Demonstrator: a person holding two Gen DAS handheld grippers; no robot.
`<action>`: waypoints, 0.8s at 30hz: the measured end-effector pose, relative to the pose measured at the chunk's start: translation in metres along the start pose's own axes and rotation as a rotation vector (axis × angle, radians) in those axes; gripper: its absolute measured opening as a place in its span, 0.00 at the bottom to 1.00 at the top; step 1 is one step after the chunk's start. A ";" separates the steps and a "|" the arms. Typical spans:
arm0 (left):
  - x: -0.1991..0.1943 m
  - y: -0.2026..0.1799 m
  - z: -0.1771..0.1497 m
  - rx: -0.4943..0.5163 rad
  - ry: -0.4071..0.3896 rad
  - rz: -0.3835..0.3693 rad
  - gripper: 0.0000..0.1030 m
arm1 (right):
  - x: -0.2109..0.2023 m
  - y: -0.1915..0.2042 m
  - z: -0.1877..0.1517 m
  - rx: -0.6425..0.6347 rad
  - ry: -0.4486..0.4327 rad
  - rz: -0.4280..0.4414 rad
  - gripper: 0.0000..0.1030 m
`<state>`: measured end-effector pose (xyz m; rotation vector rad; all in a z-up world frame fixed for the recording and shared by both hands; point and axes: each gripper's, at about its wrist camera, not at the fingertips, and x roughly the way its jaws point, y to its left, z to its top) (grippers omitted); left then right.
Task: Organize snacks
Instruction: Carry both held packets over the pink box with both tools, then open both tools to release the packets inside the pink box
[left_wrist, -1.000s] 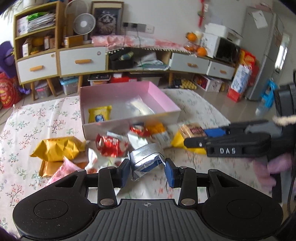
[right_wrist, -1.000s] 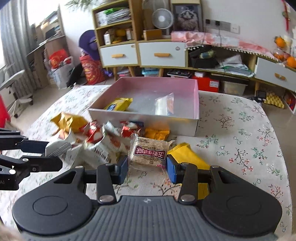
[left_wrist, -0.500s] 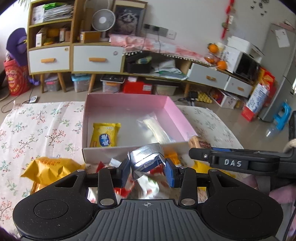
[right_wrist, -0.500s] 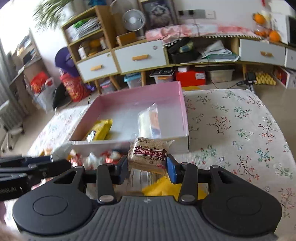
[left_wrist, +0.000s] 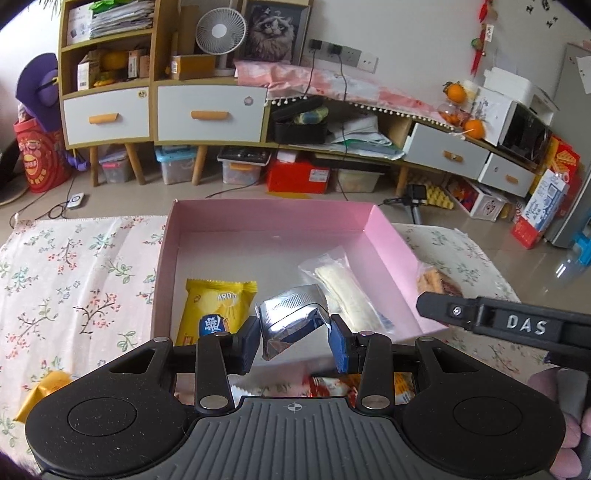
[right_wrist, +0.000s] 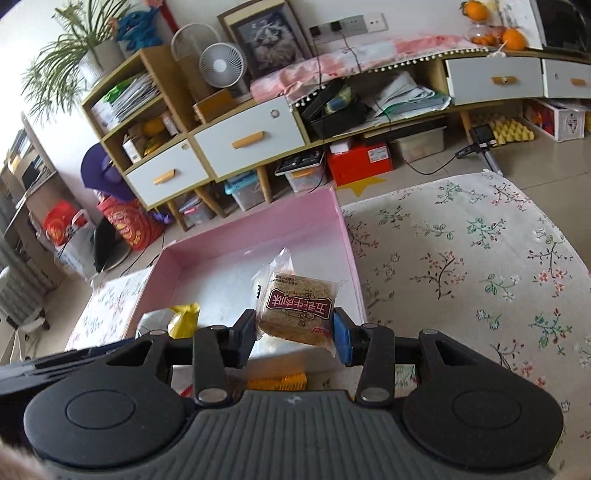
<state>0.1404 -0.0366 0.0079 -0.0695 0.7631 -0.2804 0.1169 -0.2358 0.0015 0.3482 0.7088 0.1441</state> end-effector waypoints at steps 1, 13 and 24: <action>0.003 0.000 0.001 -0.001 0.004 0.003 0.37 | 0.001 -0.001 0.001 0.011 -0.002 0.000 0.39; 0.020 -0.013 0.005 0.054 -0.008 0.044 0.43 | 0.009 -0.006 0.005 0.055 0.010 -0.001 0.43; 0.013 -0.017 0.003 0.083 -0.004 0.081 0.77 | 0.000 -0.005 0.008 0.047 -0.028 -0.016 0.61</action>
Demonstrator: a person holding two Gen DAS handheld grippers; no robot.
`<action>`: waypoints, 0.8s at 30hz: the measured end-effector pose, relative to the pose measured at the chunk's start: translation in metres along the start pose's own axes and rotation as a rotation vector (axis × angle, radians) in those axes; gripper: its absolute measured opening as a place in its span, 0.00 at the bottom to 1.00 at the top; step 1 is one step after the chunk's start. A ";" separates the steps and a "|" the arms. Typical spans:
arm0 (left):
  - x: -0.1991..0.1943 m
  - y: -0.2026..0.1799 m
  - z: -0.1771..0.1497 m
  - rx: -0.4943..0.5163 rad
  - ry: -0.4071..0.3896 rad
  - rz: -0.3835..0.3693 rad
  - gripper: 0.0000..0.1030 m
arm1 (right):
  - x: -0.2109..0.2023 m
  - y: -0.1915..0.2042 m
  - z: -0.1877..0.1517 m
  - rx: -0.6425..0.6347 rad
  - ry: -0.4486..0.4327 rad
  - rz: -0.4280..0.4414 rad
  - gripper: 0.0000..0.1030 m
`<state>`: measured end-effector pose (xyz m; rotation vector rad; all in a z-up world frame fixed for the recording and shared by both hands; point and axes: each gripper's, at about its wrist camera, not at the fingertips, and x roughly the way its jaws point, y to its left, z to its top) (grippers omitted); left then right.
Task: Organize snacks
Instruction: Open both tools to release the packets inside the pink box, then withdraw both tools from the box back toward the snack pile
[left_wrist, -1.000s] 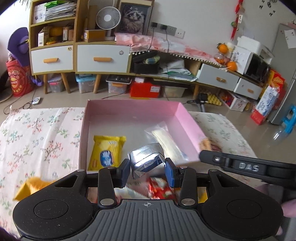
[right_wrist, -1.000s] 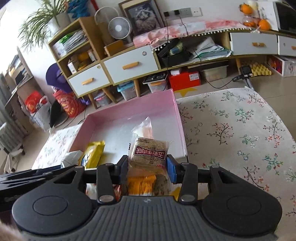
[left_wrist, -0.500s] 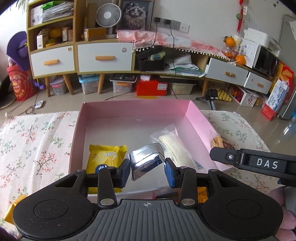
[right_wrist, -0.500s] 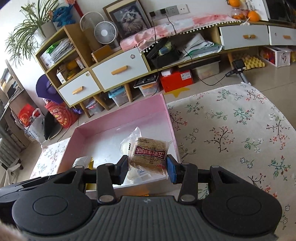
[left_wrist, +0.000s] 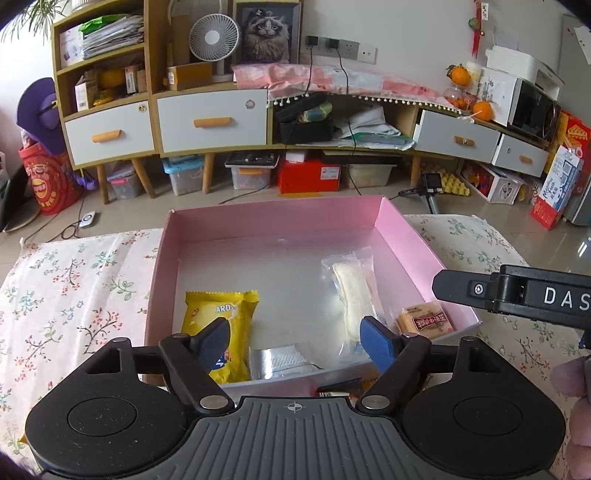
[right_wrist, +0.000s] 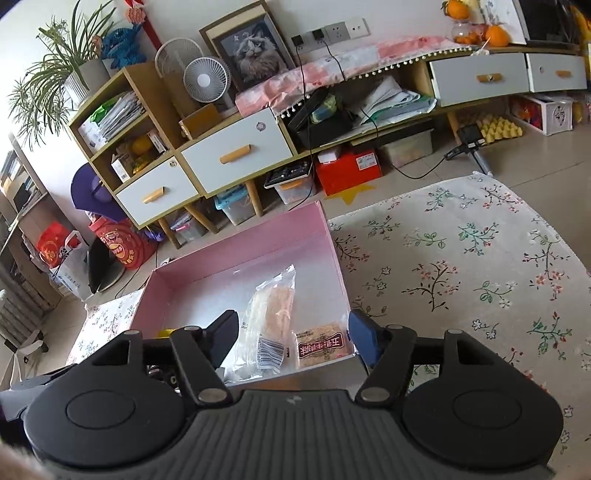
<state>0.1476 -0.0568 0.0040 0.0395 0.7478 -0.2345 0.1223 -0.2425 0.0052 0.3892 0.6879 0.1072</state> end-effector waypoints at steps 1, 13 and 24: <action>-0.002 0.000 -0.001 -0.001 0.001 -0.001 0.77 | -0.001 0.000 0.000 -0.002 -0.001 -0.001 0.63; -0.029 0.002 -0.011 -0.008 0.002 -0.011 0.77 | -0.015 0.004 -0.002 -0.062 -0.003 -0.006 0.72; -0.060 0.018 -0.032 -0.020 0.016 -0.010 0.84 | -0.034 0.007 -0.010 -0.131 0.011 -0.013 0.81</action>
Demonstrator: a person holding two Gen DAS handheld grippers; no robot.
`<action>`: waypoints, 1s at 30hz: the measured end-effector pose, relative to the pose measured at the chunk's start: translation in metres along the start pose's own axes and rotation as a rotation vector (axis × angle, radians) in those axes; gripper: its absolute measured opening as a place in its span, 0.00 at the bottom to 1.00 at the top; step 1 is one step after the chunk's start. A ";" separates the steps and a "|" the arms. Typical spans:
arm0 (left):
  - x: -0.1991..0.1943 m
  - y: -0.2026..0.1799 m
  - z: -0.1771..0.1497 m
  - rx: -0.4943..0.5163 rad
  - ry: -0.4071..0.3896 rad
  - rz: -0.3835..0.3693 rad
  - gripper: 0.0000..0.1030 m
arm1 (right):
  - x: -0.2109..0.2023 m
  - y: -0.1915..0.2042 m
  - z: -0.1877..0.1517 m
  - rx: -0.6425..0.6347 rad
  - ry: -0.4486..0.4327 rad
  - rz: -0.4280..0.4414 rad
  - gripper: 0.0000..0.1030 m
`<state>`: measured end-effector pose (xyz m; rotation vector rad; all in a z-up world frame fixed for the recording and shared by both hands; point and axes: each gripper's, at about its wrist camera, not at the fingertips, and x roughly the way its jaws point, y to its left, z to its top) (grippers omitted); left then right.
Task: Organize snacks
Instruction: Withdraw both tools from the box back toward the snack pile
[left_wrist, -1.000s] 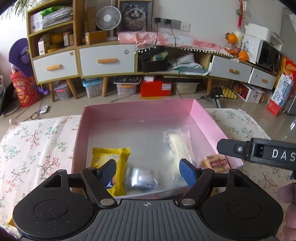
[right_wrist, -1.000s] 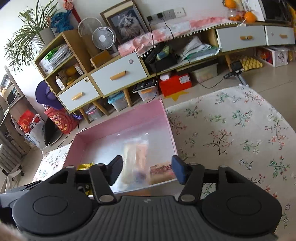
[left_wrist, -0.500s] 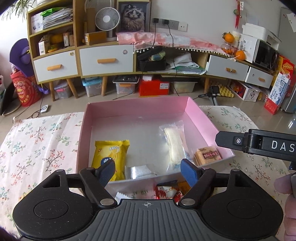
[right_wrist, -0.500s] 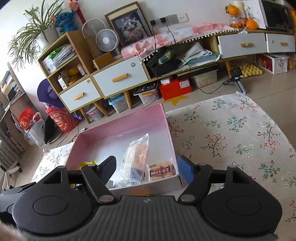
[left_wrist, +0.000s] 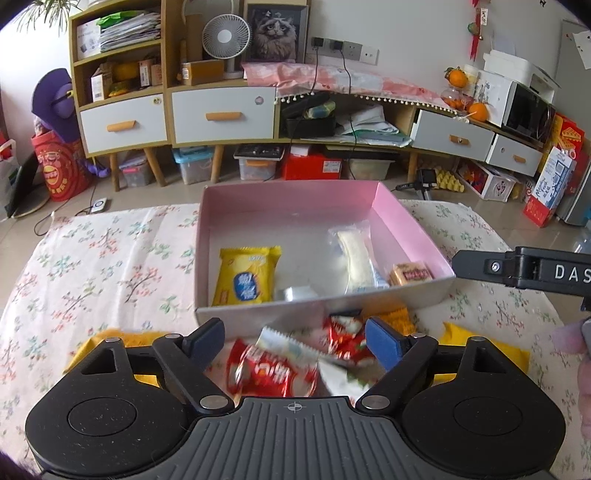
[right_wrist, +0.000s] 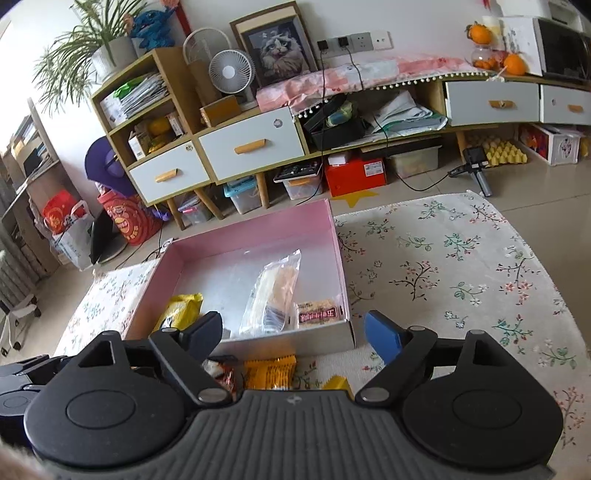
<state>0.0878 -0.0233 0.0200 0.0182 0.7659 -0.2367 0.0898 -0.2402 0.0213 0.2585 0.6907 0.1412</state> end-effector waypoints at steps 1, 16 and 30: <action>-0.003 0.001 -0.002 0.000 0.000 0.000 0.85 | -0.002 0.000 -0.001 -0.009 0.000 -0.001 0.82; -0.035 0.024 -0.037 0.006 0.021 0.014 0.94 | -0.025 -0.001 -0.017 -0.110 0.011 -0.028 0.99; -0.029 0.064 -0.048 -0.226 0.130 -0.028 0.93 | -0.018 0.012 -0.037 -0.200 0.093 -0.078 1.00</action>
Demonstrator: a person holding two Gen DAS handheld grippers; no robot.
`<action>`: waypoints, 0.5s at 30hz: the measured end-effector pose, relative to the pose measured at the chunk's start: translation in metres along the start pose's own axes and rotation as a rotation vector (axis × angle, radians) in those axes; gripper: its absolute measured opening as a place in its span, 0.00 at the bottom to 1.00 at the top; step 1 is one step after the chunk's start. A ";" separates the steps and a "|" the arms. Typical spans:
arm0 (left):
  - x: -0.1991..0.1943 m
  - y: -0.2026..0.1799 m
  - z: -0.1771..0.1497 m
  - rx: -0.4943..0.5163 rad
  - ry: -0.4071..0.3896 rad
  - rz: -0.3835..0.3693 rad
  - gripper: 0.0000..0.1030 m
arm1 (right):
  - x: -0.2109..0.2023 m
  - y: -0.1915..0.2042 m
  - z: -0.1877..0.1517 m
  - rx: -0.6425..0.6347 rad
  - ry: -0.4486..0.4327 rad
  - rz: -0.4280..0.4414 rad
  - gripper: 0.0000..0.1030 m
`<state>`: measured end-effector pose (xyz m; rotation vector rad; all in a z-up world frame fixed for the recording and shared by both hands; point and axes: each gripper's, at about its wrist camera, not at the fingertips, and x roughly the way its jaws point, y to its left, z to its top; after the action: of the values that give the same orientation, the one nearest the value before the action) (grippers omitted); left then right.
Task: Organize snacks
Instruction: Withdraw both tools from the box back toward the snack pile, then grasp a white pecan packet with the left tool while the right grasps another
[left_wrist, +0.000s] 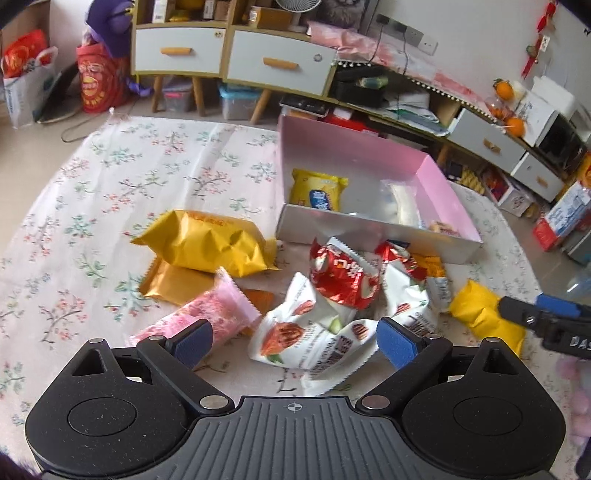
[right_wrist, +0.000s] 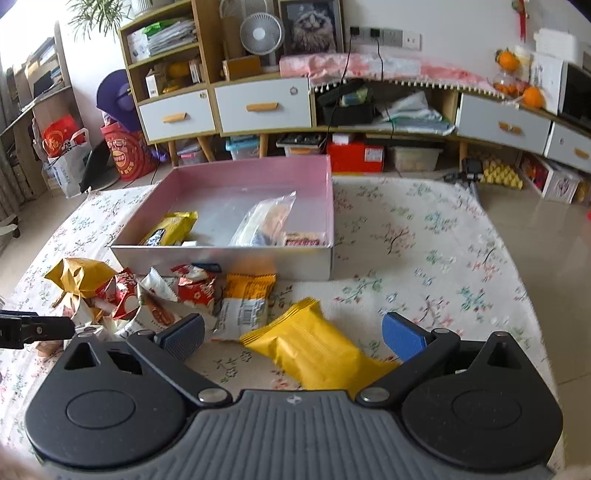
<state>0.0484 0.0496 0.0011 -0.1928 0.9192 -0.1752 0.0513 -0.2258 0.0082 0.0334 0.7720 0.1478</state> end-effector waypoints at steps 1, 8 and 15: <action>0.002 0.000 0.000 0.013 0.003 -0.014 0.92 | 0.000 0.002 -0.001 0.002 0.007 0.003 1.00; 0.009 0.002 -0.003 0.119 0.001 -0.110 0.88 | 0.010 0.020 -0.002 0.046 0.064 0.066 0.99; 0.011 -0.001 -0.013 0.261 -0.024 -0.188 0.78 | 0.024 0.043 0.000 0.092 0.114 0.145 0.99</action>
<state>0.0444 0.0452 -0.0154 -0.0386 0.8448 -0.4632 0.0626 -0.1799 -0.0050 0.1694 0.8903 0.2531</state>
